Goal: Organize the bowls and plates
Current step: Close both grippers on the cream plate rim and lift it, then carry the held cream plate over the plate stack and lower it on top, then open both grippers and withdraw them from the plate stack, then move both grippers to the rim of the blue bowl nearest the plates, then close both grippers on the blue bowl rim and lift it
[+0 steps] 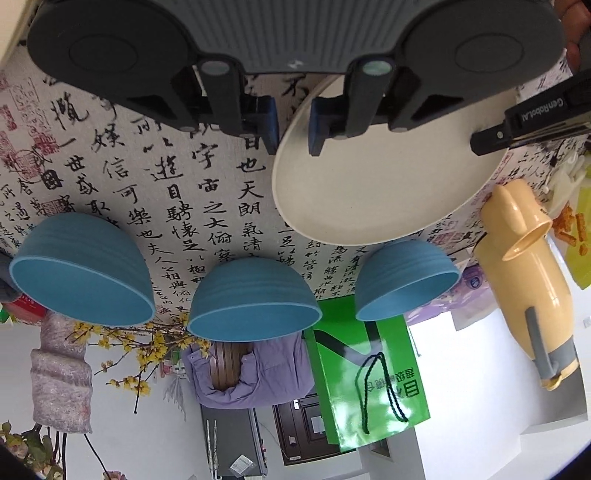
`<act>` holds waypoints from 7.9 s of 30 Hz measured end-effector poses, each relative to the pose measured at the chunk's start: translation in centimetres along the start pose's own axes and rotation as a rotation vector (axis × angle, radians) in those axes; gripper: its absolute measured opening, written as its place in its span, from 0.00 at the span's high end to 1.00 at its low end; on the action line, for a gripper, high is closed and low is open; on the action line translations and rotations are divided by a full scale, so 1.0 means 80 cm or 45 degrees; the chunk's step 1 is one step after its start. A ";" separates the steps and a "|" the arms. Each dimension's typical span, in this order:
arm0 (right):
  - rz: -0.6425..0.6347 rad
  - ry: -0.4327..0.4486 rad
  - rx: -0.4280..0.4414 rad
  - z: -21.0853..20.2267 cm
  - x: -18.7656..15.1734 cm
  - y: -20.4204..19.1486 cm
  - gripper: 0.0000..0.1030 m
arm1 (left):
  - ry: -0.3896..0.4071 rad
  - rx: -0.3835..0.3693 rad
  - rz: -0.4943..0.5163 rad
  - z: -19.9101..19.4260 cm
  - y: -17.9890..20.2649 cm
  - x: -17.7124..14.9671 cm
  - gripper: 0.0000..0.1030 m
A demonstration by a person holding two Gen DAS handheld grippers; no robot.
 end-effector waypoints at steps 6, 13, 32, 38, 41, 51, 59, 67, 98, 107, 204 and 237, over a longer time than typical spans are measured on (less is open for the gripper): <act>-0.051 0.009 0.017 -0.058 -0.037 -0.012 0.84 | 0.007 0.014 -0.051 -0.064 0.001 -0.035 0.84; -0.100 0.034 0.040 -0.146 -0.095 -0.017 0.83 | 0.036 0.018 -0.071 -0.154 0.012 -0.087 0.84; -0.183 0.128 0.097 -0.276 -0.195 -0.025 0.83 | 0.084 0.090 -0.122 -0.283 0.028 -0.182 0.84; -0.174 0.157 0.099 -0.288 -0.197 -0.016 0.83 | 0.099 0.089 -0.114 -0.290 0.039 -0.180 0.84; -0.168 0.170 0.095 -0.291 -0.196 -0.009 0.83 | 0.096 0.084 -0.106 -0.287 0.049 -0.178 0.84; -0.106 0.225 0.048 -0.299 -0.181 0.042 0.84 | 0.091 0.030 -0.053 -0.269 0.104 -0.164 0.83; -0.055 0.243 -0.024 -0.300 -0.166 0.106 0.84 | 0.085 -0.041 -0.002 -0.240 0.166 -0.151 0.83; -0.007 0.222 -0.072 -0.284 -0.149 0.170 0.84 | 0.053 -0.070 0.040 -0.208 0.222 -0.144 0.83; -0.108 0.365 -0.374 -0.270 -0.139 0.268 0.48 | -0.005 -0.167 0.381 -0.121 0.359 -0.156 0.69; -0.092 0.350 -0.354 -0.277 -0.141 0.260 0.47 | 0.027 -0.220 0.316 -0.138 0.333 -0.152 0.65; -0.004 0.439 -0.086 -0.248 -0.013 0.297 0.11 | 0.352 -0.122 0.151 -0.119 0.258 -0.043 0.00; 0.106 -0.180 0.160 0.033 0.168 0.345 0.56 | -0.070 -0.292 0.060 0.152 0.326 0.095 0.64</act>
Point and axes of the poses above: each gripper's, at about its wrist camera, not at the fingertips, and z roughly the way its jaws point, y to its right, x to its top, the point moved 1 cm from there along z, roughly the way its jaws point, and after that the axes turned 2 degrees about -x, right-handed, at the moved point
